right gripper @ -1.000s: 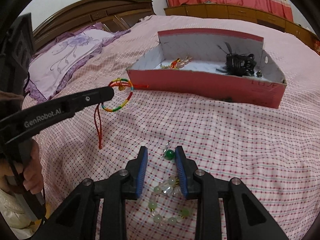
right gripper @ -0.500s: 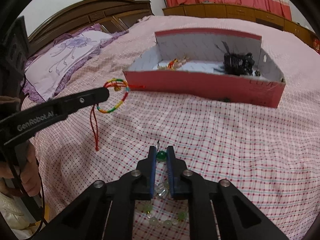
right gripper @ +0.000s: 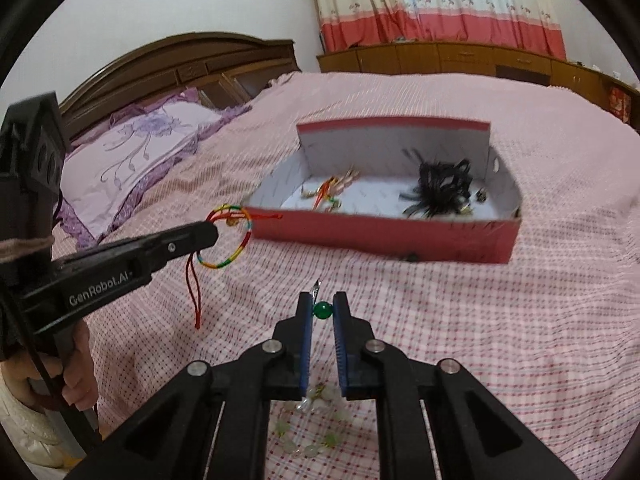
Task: Organize jewelry
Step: 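Lower both bracelets into the shoebox and open both tools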
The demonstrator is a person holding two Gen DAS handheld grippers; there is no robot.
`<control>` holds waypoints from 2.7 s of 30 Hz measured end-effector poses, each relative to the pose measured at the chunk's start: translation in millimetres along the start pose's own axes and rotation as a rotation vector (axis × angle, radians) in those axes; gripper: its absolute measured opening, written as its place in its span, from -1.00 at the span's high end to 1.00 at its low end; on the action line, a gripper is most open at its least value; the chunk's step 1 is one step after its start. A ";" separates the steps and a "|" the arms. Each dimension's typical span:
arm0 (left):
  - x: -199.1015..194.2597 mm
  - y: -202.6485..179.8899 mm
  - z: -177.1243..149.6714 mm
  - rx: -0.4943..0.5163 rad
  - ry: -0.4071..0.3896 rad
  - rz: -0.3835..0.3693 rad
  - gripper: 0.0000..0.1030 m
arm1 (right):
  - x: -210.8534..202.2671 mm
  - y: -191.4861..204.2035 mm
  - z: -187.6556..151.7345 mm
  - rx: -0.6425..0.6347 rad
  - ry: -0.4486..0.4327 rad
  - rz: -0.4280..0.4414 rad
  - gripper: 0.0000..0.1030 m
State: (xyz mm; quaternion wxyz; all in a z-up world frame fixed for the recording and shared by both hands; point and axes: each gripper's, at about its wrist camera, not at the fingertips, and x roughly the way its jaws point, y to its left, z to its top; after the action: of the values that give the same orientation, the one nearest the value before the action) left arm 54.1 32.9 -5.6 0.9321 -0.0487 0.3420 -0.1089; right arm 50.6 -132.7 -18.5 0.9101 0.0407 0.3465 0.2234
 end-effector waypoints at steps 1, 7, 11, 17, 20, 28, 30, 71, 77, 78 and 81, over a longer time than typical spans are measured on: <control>-0.4 -1.2 1.5 0.002 -0.007 -0.001 1.00 | -2.3 -1.4 2.3 0.001 -0.011 -0.003 0.77; -1.0 -5.9 9.5 0.001 -0.047 -0.009 1.00 | -11.1 -9.2 15.5 0.006 -0.074 -0.025 0.77; -0.5 -9.2 16.7 0.001 -0.078 -0.016 1.00 | -14.1 -12.9 23.7 0.007 -0.108 -0.039 0.77; 6.1 -11.0 27.5 -0.001 -0.111 -0.018 1.00 | -13.4 -20.1 37.2 0.020 -0.148 -0.056 0.77; 10.6 -11.3 32.8 0.000 -0.130 -0.019 1.00 | -11.4 -24.0 45.7 0.026 -0.163 -0.062 0.77; 27.8 -15.6 48.4 0.011 -0.177 -0.030 1.00 | -1.2 -39.0 66.3 0.061 -0.217 -0.095 0.77; 32.8 -16.8 52.1 0.015 -0.186 -0.026 1.00 | 1.8 -43.5 70.2 0.066 -0.226 -0.106 0.77; 111.6 -4.1 66.6 0.023 -0.253 0.118 1.00 | 75.8 -96.6 84.3 0.064 -0.221 -0.284 0.77; 108.5 -2.9 67.5 0.020 -0.244 0.123 0.90 | 74.2 -98.4 84.0 0.071 -0.221 -0.280 0.75; 107.2 -2.8 67.5 0.018 -0.244 0.123 0.85 | 72.8 -98.2 85.3 0.074 -0.224 -0.280 0.73; 99.5 -2.9 66.7 0.015 -0.246 0.122 0.79 | 65.7 -98.3 86.4 0.082 -0.232 -0.267 0.54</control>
State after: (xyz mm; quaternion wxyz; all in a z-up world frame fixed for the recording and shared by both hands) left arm 170.8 7.7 -16.7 0.9723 -0.0336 0.2265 -0.0478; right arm 187.2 -185.3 -15.9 0.9632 0.0571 0.2503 0.0799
